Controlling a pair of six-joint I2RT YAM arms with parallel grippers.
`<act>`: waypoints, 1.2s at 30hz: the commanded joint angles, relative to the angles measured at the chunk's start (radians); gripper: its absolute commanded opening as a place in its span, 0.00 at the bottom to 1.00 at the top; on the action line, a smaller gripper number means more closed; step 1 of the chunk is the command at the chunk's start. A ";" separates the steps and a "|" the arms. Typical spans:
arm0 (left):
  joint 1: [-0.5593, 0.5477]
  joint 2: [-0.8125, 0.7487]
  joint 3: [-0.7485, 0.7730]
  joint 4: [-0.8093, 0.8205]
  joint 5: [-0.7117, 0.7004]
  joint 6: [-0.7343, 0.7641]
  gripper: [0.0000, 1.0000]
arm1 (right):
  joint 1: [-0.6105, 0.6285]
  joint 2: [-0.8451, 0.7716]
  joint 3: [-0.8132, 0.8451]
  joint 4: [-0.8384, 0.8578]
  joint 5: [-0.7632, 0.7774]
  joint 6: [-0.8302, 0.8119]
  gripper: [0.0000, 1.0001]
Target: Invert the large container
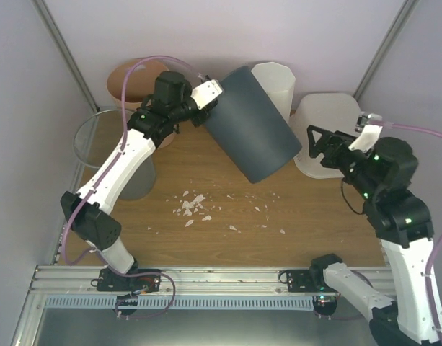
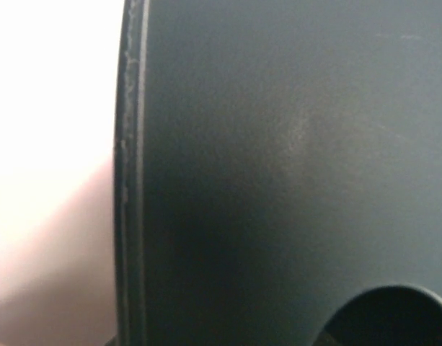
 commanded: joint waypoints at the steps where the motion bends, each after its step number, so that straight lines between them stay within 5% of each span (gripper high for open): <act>1: 0.019 0.034 0.068 0.026 0.181 -0.291 0.00 | -0.005 0.025 0.147 -0.160 0.023 0.015 0.91; 13: 0.035 0.091 -0.004 0.088 0.465 -0.560 0.00 | -0.006 -0.052 -0.086 -0.322 -0.212 0.033 0.91; 25: 0.034 0.164 -0.046 0.130 0.564 -0.662 0.00 | -0.005 -0.082 -0.158 -0.239 -0.291 0.076 0.91; 36: 0.022 0.155 -0.052 0.094 0.587 -0.663 0.00 | -0.005 -0.119 -0.307 -0.231 -0.011 0.056 0.96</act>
